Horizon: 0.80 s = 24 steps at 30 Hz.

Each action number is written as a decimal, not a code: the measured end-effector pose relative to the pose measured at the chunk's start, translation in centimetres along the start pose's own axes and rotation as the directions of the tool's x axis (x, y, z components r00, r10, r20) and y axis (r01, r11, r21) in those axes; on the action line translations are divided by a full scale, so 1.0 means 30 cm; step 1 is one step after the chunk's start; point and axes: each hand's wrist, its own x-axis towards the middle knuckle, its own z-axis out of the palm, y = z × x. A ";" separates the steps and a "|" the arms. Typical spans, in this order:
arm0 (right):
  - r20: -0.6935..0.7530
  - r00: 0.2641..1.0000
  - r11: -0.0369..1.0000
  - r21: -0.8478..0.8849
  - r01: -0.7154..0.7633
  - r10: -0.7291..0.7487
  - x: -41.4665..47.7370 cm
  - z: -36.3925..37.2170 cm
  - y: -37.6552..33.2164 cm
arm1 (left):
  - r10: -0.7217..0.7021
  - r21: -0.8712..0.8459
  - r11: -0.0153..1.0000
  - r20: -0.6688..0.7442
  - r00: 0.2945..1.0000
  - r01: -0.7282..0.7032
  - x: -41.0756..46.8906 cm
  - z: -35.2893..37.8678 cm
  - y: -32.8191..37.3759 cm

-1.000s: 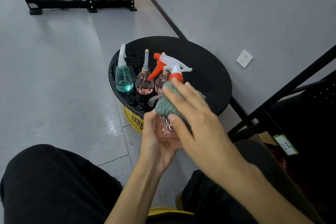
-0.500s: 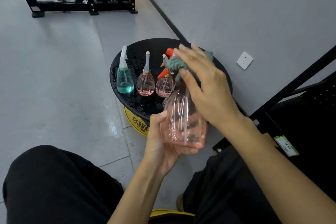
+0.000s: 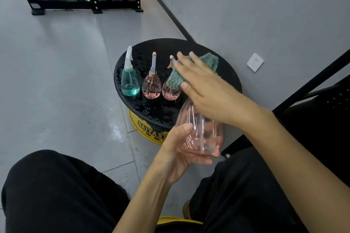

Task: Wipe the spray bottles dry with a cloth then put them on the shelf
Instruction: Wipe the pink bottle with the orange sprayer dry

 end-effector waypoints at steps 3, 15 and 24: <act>-0.010 0.999 0.998 0.044 -0.036 0.037 0.039 -0.024 0.039 | -0.003 0.030 1.000 0.020 1.000 0.002 0.001 0.014 -0.004; 0.044 0.998 0.995 0.087 0.040 -0.044 0.004 -0.022 0.051 | 0.022 0.011 1.000 0.033 0.999 -0.023 0.000 0.021 -0.003; -0.064 0.996 0.985 0.166 -0.049 0.061 0.016 -0.007 0.064 | 0.062 -0.005 0.998 0.025 0.998 -0.062 0.002 0.017 -0.009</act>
